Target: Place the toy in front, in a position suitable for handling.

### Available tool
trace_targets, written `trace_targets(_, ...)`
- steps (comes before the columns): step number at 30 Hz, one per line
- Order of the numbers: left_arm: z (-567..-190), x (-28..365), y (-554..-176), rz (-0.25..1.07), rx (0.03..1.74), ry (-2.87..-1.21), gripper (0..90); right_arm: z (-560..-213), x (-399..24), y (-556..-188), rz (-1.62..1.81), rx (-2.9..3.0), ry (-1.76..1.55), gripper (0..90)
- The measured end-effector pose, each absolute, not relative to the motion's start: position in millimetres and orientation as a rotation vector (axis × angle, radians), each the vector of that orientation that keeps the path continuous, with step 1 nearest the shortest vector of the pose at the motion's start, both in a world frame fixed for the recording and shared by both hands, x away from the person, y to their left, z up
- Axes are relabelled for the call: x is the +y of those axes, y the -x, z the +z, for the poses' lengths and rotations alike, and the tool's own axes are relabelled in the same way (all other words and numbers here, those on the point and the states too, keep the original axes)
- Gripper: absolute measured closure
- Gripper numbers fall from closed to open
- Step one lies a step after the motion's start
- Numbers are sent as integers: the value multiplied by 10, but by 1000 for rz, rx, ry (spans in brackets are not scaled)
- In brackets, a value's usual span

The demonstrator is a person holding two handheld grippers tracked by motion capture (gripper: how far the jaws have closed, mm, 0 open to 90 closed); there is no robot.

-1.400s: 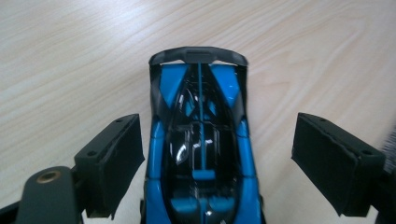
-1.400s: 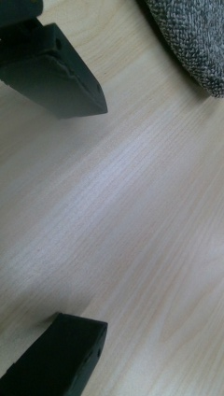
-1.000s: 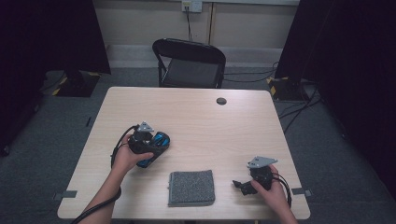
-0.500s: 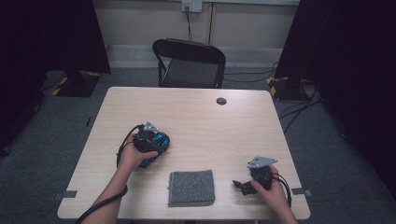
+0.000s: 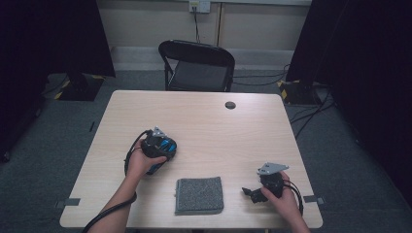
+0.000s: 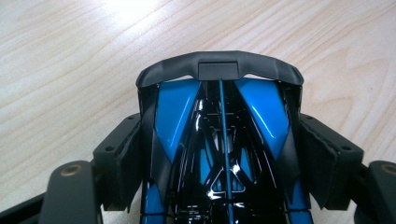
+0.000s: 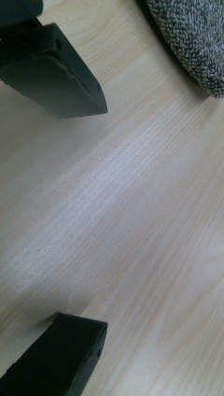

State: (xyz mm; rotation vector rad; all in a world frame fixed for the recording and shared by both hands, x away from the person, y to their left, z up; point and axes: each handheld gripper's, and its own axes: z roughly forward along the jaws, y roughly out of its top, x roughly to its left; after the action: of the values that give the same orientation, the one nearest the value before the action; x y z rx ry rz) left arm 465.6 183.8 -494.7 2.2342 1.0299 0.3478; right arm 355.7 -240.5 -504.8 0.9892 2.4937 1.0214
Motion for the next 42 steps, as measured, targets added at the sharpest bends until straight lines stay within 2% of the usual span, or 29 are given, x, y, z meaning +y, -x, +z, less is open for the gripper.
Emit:
trace_targets(12, -4916, 1830, -4644, 353, 1061, -2251, 254, -5048, -2405, -3557, 1022, 2494, -989, 0)
trace_targets(23, -4817, 1847, -4599, 361, 1022, -2259, 255, -5048, -2405, -3557, 1021, 2494, -989, 0)
trace_targets(42, -4454, 1953, -4530, 371, 994, -2199, 256, -5048, -2405, -3556, 1021, 2494, -989, 0)
